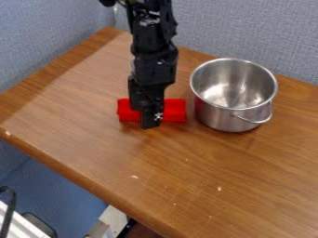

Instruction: Put the red object in the metal pot

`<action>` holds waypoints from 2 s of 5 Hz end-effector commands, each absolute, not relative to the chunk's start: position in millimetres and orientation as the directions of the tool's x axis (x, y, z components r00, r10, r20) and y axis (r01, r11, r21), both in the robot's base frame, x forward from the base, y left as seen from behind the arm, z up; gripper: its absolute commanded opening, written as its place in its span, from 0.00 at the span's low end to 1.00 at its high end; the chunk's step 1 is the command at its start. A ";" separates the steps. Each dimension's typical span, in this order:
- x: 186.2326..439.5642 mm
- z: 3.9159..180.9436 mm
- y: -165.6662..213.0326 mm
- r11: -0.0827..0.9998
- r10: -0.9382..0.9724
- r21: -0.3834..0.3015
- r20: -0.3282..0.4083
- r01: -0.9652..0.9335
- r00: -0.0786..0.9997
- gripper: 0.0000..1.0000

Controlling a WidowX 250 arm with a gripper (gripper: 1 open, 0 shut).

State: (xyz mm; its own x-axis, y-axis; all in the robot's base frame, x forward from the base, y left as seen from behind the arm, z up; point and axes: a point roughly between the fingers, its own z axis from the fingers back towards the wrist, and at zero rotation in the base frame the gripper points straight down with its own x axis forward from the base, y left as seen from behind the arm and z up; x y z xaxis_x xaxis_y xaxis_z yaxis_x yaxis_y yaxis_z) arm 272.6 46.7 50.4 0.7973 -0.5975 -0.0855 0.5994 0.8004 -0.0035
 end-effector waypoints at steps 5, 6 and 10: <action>276.9 56.9 48.6 0.817 -0.571 0.042 -0.077 0.575 0.818 0.00; 276.5 56.9 48.6 0.822 -0.564 0.044 -0.079 0.568 0.822 0.00; 276.9 50.2 51.5 0.843 -0.530 0.045 -0.092 0.536 0.843 0.00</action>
